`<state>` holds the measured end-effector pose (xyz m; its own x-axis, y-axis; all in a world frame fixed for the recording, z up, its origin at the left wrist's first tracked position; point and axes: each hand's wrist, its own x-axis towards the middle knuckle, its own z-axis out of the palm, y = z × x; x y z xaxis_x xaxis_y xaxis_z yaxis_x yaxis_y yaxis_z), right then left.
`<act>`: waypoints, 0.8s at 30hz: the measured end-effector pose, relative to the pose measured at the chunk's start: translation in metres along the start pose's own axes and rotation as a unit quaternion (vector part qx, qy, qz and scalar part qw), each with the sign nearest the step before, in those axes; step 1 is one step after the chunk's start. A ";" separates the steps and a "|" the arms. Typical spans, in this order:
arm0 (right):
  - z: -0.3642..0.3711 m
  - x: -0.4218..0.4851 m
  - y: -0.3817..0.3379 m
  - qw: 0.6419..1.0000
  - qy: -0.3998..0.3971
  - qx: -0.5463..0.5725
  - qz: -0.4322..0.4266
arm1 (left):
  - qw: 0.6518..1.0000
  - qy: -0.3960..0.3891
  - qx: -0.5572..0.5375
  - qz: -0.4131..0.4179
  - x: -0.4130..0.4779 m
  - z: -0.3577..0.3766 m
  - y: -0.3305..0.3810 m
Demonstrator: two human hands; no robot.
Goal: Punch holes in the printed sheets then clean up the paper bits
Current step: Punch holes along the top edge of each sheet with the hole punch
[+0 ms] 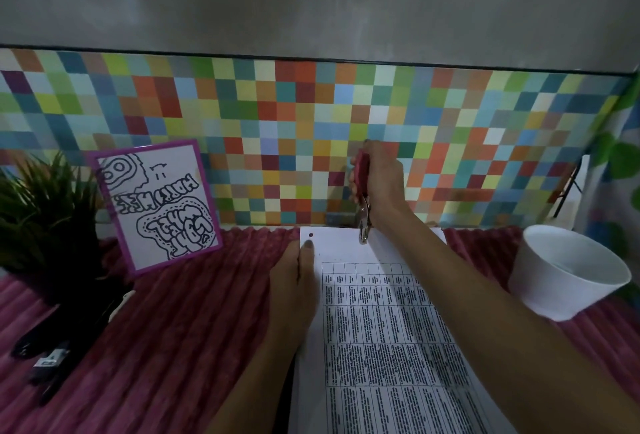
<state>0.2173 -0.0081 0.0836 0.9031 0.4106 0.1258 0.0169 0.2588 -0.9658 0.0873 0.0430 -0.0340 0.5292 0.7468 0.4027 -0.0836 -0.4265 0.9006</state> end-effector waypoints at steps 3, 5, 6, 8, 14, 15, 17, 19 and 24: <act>0.001 -0.002 0.000 1.000 0.021 0.007 -0.012 | 1.000 -0.002 -0.015 -0.003 -0.001 -0.001 0.003; 0.001 -0.002 0.000 0.999 0.039 0.014 -0.019 | 1.000 -0.002 -0.020 -0.005 -0.002 -0.001 0.004; 0.001 -0.002 0.000 0.999 0.044 0.017 -0.022 | 1.000 -0.001 -0.022 -0.007 -0.002 -0.001 0.004; 0.001 -0.002 0.000 0.998 0.048 0.019 -0.024 | 0.999 -0.003 -0.035 -0.010 -0.002 -0.002 0.005; 0.000 -0.003 -0.001 0.998 0.059 0.021 -0.033 | 0.996 -0.032 -0.082 -0.027 -0.002 -0.005 0.009; 0.001 -0.003 -0.002 0.997 0.061 0.023 -0.034 | 0.995 -0.038 -0.084 -0.032 -0.002 -0.005 0.012; 0.001 -0.004 -0.002 0.997 0.066 0.032 -0.032 | 0.993 -0.036 -0.099 -0.047 0.000 -0.007 0.016; 0.002 -0.006 -0.004 0.996 0.068 0.049 -0.029 | 0.990 -0.035 -0.123 -0.065 0.006 -0.010 0.018; 0.004 -0.009 -0.009 0.995 0.063 0.066 -0.035 | 0.970 -0.124 -0.184 -0.101 0.018 -0.010 0.021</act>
<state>0.2073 -0.0105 0.0924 0.9486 0.2762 0.1542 0.0327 0.3994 -0.9162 0.0864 0.0530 -0.0062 0.7498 0.6302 0.2016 -0.2292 -0.0385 0.9726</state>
